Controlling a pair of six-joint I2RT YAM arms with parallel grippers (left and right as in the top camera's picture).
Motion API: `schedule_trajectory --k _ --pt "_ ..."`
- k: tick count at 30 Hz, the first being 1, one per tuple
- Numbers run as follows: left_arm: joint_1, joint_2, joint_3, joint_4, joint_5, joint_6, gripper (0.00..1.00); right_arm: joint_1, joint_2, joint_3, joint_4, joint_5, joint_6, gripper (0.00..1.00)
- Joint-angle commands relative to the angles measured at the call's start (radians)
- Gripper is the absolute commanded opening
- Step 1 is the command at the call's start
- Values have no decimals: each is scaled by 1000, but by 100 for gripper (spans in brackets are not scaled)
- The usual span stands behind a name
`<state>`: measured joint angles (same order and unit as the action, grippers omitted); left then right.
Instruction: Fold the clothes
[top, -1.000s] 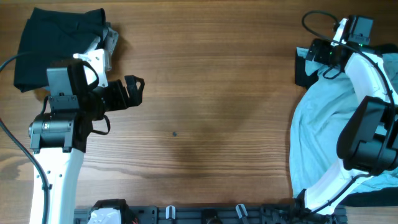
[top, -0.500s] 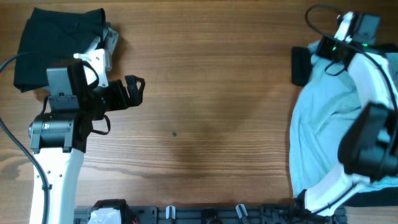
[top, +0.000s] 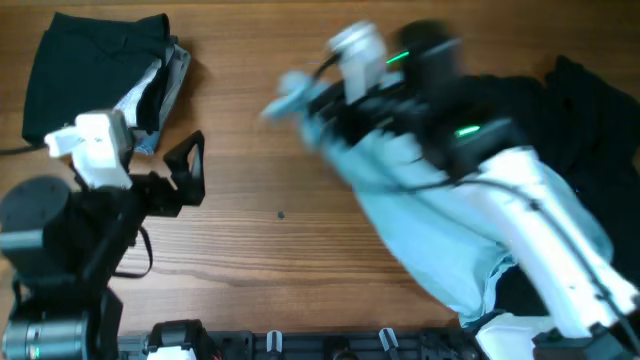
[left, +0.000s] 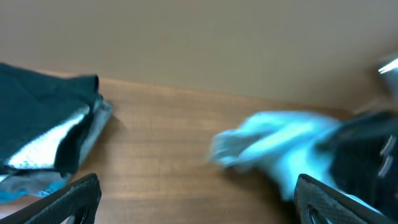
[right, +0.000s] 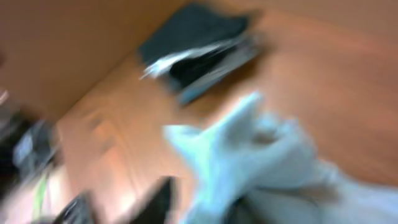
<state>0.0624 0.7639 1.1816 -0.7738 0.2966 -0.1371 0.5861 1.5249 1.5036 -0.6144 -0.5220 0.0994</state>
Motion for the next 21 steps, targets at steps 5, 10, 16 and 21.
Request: schedule_trajectory --k 5,10,16,21 --pt "8 -21 18 3 -29 2 100 167 6 10 -78 457 42 74" --pt "-18 116 17 -15 76 32 94 -134 -144 10 -159 440 145 77" --pt "-219 505 17 72 81 129 90 -304 -207 9 -245 355 242 79" --pt "-359 910 17 329 81 133 56 -304 -205 9 -311 344 213 79"
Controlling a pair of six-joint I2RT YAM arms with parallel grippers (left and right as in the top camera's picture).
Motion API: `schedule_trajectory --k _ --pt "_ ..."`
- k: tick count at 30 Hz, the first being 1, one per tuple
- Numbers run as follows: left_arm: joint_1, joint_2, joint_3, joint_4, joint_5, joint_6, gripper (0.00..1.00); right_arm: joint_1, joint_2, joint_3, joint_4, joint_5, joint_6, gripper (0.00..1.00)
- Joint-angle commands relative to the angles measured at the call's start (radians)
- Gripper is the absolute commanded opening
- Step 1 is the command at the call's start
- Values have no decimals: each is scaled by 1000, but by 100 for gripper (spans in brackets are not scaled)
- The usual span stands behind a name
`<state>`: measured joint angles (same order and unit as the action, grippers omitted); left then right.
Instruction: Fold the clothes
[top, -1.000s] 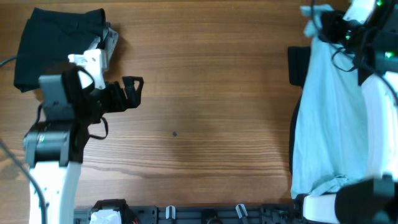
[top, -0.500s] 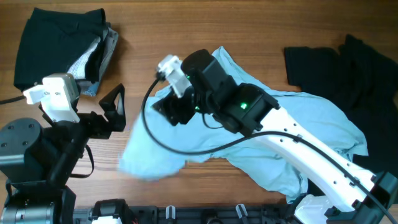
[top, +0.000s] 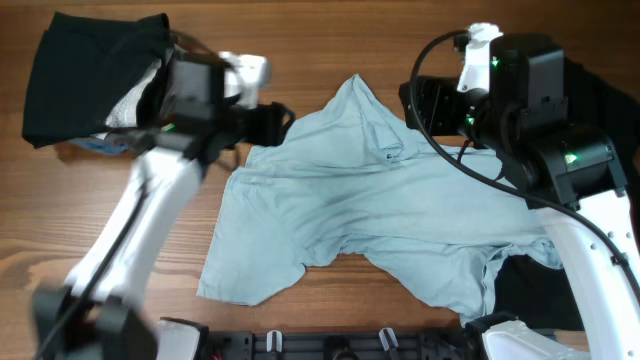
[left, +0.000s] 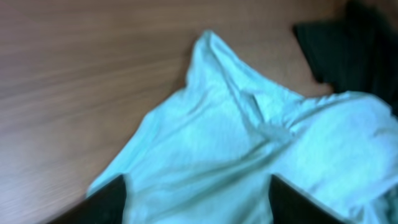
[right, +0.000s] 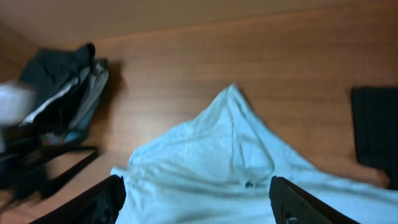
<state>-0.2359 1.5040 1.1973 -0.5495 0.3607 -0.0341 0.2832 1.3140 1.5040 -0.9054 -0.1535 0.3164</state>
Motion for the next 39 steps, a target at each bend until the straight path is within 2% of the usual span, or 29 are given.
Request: schedule_trajectory --k 1,5,7,11,13,15,17,19,21,23,26,30,33,37,39 --pt "-79 237 2 159 17 30 50 -2 6 9 -31 -12 -6 79" --pt "-116 411 2 332 16 31 34 -2 6 9 -47 0 -1 79" --pt "-116 467 2 378 16 31 30 -2 6 9 -47 0 -1 79" --pt "-113 560 2 427 -76 31 13 -2 6 0 -50 0 1 79" --pt "-109 576 2 429 -140 31 13 -2 6 -14 -50 1 0 79" --pt "-80 605 2 431 -317 31 11 -2 13 -26 -60 11 -1 79" --pt "-26 621 2 426 -430 24 14 -2 27 -26 -84 34 1 79" --pt "69 622 3 424 -560 -35 15 -2 52 -26 -113 58 2 79" --pt "163 613 23 406 -583 -55 13 -2 74 -26 -128 88 16 79" --pt "248 580 68 341 -389 -27 12 -2 105 -26 -135 144 98 79" --pt "274 514 83 323 -158 13 21 -3 142 -26 -115 218 192 81" --pt "244 428 83 305 -56 35 27 -49 232 -26 -108 247 237 81" --pt "187 426 83 252 70 136 31 -122 283 -26 -104 199 240 78" --pt "64 444 83 128 79 285 29 -184 279 -26 -92 125 170 78" --pt "9 484 79 105 65 300 22 -190 279 -26 -94 123 154 81"
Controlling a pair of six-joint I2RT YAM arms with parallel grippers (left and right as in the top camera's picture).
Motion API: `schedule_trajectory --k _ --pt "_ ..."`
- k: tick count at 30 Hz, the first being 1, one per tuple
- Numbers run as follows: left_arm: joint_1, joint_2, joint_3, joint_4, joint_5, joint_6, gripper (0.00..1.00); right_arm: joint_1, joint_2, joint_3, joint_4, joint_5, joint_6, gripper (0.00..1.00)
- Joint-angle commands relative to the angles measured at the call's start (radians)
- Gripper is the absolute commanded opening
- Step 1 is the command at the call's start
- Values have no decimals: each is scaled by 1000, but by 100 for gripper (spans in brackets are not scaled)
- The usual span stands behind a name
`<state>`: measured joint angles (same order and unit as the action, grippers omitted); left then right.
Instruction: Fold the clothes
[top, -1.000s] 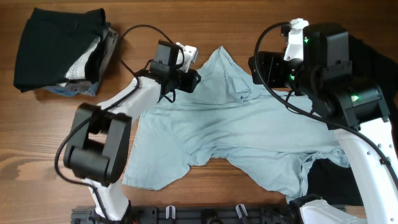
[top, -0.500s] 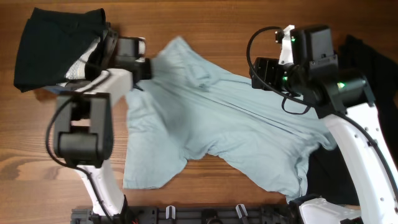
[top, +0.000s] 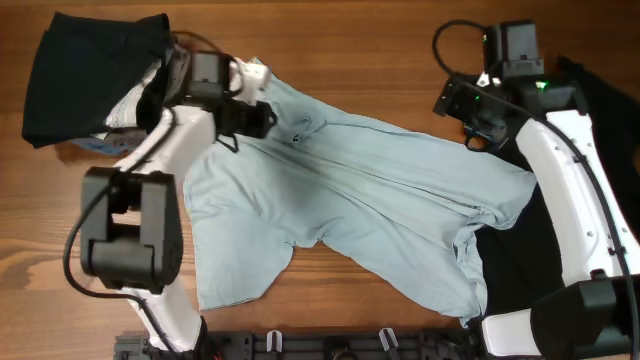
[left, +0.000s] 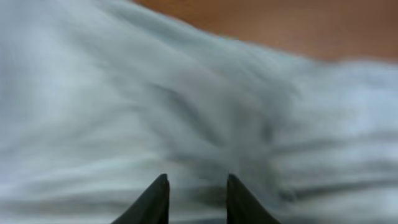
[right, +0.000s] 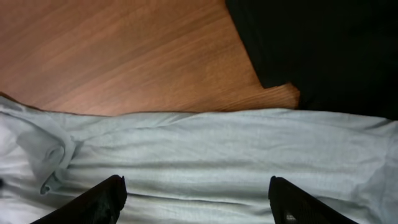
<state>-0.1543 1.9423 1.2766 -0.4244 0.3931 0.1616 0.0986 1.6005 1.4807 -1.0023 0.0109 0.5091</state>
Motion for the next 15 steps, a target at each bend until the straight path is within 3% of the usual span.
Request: schedule_trajectory --k 1,4,6,10,13,15 --pt "-87 63 0 -23 33 104 20 -5 -7 -3 3 -41 -41 82" --pt "-126 143 0 -2 28 100 20 -5 -7 -3 5 -37 -64 83" --pt "-128 208 0 66 -50 59 18 -5 -7 -3 6 -37 -64 83" --pt "-65 280 0 351 -394 -324 19 -5 -6 -3 -3 -37 -64 87" --pt "30 280 42 528 -394 -425 14 -5 -3 -3 -14 -37 -64 87" --pt "83 280 126 470 -382 -431 12 -5 6 -3 -16 -37 -64 87"
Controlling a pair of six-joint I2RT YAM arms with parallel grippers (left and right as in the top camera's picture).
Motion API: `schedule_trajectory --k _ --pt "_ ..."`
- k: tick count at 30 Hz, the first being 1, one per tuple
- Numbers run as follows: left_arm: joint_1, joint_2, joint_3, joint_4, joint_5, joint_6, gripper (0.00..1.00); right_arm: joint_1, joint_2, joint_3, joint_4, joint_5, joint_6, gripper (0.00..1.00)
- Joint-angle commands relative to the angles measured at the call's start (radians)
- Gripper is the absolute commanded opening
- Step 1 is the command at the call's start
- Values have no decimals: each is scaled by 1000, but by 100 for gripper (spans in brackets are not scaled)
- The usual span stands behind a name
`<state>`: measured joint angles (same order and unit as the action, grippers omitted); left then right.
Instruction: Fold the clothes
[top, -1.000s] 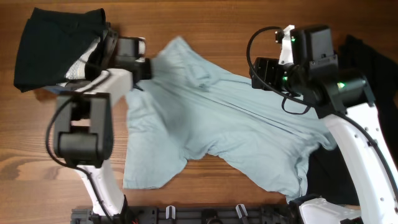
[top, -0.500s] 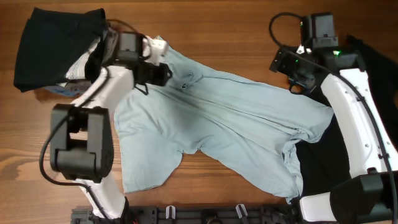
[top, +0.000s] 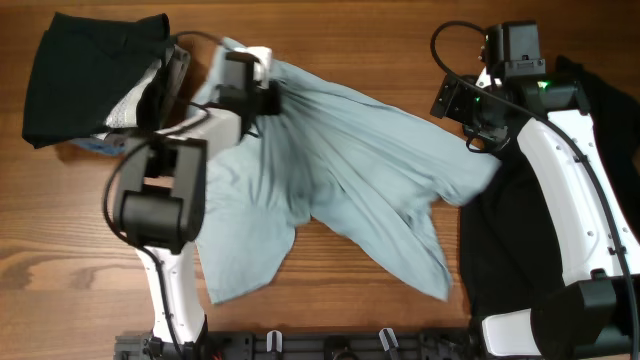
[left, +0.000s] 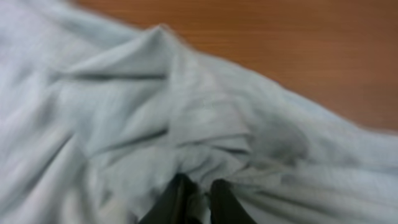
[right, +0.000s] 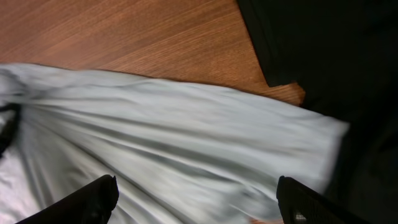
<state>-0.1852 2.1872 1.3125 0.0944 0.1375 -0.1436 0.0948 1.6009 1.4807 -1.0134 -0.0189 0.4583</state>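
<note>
A light blue shirt (top: 360, 170) lies crumpled and stretched across the middle of the wooden table (top: 350, 30). At its upper left part my left gripper (top: 268, 98) is shut on a bunched fold of the shirt (left: 186, 124), with cloth pinched between its dark fingers (left: 180, 198). Over the shirt's right edge, my right gripper (top: 472, 128) stands open. In the right wrist view the shirt (right: 186, 137) runs beneath the wide-apart fingers (right: 93, 199), which hold nothing.
A heap of black clothes (top: 570, 200) covers the table's right side, and its edge (right: 323, 56) lies next to the shirt. A folded stack of dark and pale garments (top: 90, 70) sits at the back left, close to the left arm.
My left gripper, narrowly open over the shirt before, is now shut on a fold of it. The shirt has shifted toward the upper left, and its right edge has come off the black clothes.
First my right arm held the blue shirt in a blur over the table, with the left arm low at the left. Then the shirt lay spread, right gripper open, left arm beside it. Later the left gripper sat on its upper left part, and now grips it.
</note>
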Motion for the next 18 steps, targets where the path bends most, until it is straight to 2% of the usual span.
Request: schedule_trajectory --k 1,3,4,6,10,11,12,13,18 --pt "131 34 127 -87 -110 -126 12 -1 13 -3 -3 -6 -13 87" --pt "159 34 213 -186 -18 -90 12 -1 43 -3 8 -3 -11 83" --pt "161 32 245 -223 52 -49 16 -2 69 -3 16 -4 -8 73" --pt "155 16 261 -267 124 10 24 -6 126 -3 27 -11 -4 64" --pt "121 -57 261 -402 127 125 41 -6 254 -3 60 -50 -15 37" --pt "113 -93 261 -452 124 140 52 -6 314 -3 81 -61 -14 37" --pt "110 -121 261 -489 124 140 56 -7 348 -3 87 -85 -14 46" --pt "108 -151 261 -525 124 140 57 -7 381 -3 91 -114 -14 57" --pt "109 -331 261 -690 124 140 61 -7 513 -3 78 -174 -10 73"
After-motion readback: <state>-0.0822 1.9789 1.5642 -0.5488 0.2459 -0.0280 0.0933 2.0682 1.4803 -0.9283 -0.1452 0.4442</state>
